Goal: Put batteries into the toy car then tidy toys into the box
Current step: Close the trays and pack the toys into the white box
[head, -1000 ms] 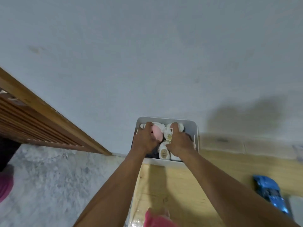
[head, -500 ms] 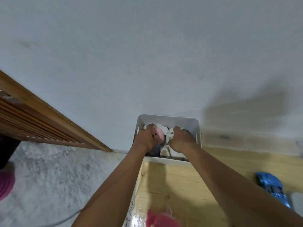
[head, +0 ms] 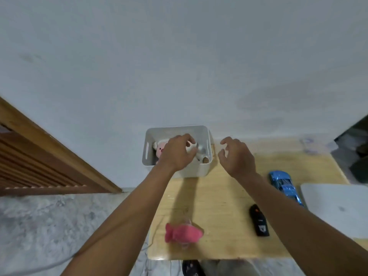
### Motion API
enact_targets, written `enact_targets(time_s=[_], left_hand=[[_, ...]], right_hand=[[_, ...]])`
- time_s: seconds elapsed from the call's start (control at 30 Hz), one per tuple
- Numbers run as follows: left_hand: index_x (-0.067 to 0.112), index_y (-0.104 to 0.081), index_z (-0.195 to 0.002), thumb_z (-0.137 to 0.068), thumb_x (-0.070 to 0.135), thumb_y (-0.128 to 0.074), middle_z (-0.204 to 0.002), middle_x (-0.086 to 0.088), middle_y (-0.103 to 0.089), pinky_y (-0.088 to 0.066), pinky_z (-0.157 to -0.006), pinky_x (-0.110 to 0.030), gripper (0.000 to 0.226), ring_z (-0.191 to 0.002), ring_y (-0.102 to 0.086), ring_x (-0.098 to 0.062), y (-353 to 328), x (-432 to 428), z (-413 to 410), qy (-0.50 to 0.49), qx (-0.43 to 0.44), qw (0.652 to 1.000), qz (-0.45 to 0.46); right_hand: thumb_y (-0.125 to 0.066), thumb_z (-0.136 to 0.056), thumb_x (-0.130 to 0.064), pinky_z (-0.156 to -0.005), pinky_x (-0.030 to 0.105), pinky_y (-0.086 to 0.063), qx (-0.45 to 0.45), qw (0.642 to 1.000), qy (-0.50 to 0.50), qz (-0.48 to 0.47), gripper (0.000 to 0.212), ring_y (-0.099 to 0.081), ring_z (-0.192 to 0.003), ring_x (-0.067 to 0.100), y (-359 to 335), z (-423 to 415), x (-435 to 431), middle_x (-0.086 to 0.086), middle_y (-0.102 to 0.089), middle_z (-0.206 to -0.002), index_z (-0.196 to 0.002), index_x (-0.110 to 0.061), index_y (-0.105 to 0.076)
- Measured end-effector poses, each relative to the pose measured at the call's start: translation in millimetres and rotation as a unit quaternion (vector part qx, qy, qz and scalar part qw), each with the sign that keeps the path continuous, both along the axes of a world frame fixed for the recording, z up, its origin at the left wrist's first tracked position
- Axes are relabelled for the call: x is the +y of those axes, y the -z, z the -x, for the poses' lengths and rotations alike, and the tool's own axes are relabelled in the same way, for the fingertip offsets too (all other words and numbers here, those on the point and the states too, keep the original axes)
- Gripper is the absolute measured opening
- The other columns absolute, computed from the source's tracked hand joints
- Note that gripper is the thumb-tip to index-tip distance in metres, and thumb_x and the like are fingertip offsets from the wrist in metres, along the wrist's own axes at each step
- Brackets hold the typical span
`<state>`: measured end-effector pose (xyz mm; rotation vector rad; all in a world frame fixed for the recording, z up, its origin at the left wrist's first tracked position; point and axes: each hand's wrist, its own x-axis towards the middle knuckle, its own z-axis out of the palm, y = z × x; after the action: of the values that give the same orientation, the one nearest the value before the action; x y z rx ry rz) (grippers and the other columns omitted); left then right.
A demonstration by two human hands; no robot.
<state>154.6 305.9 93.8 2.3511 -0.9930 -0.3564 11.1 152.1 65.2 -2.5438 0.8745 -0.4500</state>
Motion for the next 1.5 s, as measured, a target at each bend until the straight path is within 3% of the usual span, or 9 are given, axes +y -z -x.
enact_targets(time_s=[0.2,0.33,0.43,0.5,0.63,0.93,1.03,1.2,1.5], left_hand=[[0.017,-0.071,-0.097,-0.087,0.028,-0.074,-0.090,0.002,-0.073,-0.052,-0.074,-0.031,0.015,-0.075,-0.064,-0.015,48.6,20.4,67.4,0.067,0.066,0.994,-0.058],[0.026,-0.063,-0.127,-0.078,0.042,-0.085,-0.123,0.001,-0.064,-0.053,-0.095,-0.035,0.056,-0.111,-0.063,-0.023,89.7,42.6,87.8,0.137,0.152,0.922,-0.328],[0.027,-0.055,-0.137,-0.072,0.030,-0.090,-0.133,-0.001,-0.060,-0.056,-0.097,-0.043,0.074,-0.114,-0.063,-0.026,110.8,61.7,98.8,0.126,0.209,0.881,-0.405],[0.023,-0.056,-0.136,-0.069,0.020,-0.089,-0.125,-0.003,-0.067,-0.060,-0.089,-0.040,0.075,-0.103,-0.068,-0.024,116.4,70.3,105.8,0.117,0.229,0.879,-0.401],[0.025,-0.063,-0.118,-0.033,0.051,-0.071,-0.100,0.003,-0.068,-0.054,-0.071,-0.030,0.089,-0.085,-0.063,-0.012,117.7,78.5,115.8,0.118,0.219,0.890,-0.382],[0.022,-0.065,-0.110,-0.094,0.045,-0.062,-0.083,0.003,-0.079,-0.055,-0.091,-0.036,0.028,-0.092,-0.073,-0.019,116.8,76.1,113.6,0.120,0.235,0.921,-0.287],[0.025,-0.069,-0.117,-0.088,0.039,-0.074,-0.105,0.001,-0.075,-0.056,-0.088,-0.034,0.033,-0.100,-0.069,-0.019,88.8,61.6,96.9,0.111,0.162,0.958,-0.207],[0.025,-0.072,-0.104,-0.081,0.042,-0.073,-0.094,0.000,-0.070,-0.048,-0.072,-0.030,0.029,-0.089,-0.064,-0.019,33.4,37.1,51.4,0.060,0.069,0.994,-0.052],[0.024,-0.062,-0.131,-0.081,0.047,-0.074,-0.109,0.003,-0.051,-0.039,-0.081,-0.026,0.056,-0.098,-0.061,-0.024,7.9,49.8,-22.4,-0.099,-0.041,0.994,-0.028]], right_hand=[[-0.059,-0.093,-0.032,-0.092,0.040,-0.049,0.247,0.966,0.047,-0.054,0.047,-0.050,-0.119,0.029,59.4,95.5,-1.3,0.007,-0.051,-0.130,-0.137,-0.021,-0.044],[-0.061,-0.090,-0.031,-0.094,0.041,-0.048,0.344,0.926,0.071,-0.138,0.059,-0.043,-0.128,0.035,91.9,144.1,10.0,0.009,-0.038,-0.141,-0.143,-0.024,-0.036],[-0.058,-0.091,-0.026,-0.092,0.044,-0.050,0.346,0.917,0.090,-0.177,0.059,-0.048,-0.121,0.040,107.6,162.4,20.4,0.011,-0.038,-0.138,-0.144,-0.026,-0.032],[-0.056,-0.092,-0.020,-0.084,0.043,-0.050,0.329,0.921,0.098,-0.183,0.056,-0.054,-0.112,0.041,113.3,167.0,25.4,0.013,-0.041,-0.131,-0.142,-0.024,-0.031],[-0.054,-0.095,-0.011,-0.075,0.039,-0.049,0.308,0.930,0.105,-0.170,0.046,-0.059,-0.103,0.039,117.0,166.1,29.7,0.014,-0.044,-0.122,-0.136,-0.017,-0.033],[-0.063,-0.085,-0.021,-0.075,0.042,-0.055,0.191,0.964,0.117,-0.143,0.042,-0.057,-0.095,0.031,93.3,153.4,29.9,0.007,-0.050,-0.112,-0.120,-0.019,-0.041],[-0.068,-0.081,-0.018,-0.075,0.044,-0.056,0.073,0.991,0.080,-0.080,0.044,-0.057,-0.097,0.030,68.5,130.8,23.2,0.008,-0.056,-0.114,-0.120,-0.017,-0.048],[-0.068,-0.077,-0.010,-0.081,0.047,-0.055,-0.049,0.996,-0.044,-0.057,0.047,-0.059,-0.099,0.030,20.6,72.8,12.8,0.008,-0.057,-0.120,-0.122,-0.013,-0.058],[-0.059,-0.079,-0.033,-0.088,0.041,-0.051,0.171,0.966,-0.191,-0.029,0.041,-0.055,-0.105,0.031,-28.5,-32.3,17.8,0.004,-0.054,-0.115,-0.119,-0.032,-0.054]])
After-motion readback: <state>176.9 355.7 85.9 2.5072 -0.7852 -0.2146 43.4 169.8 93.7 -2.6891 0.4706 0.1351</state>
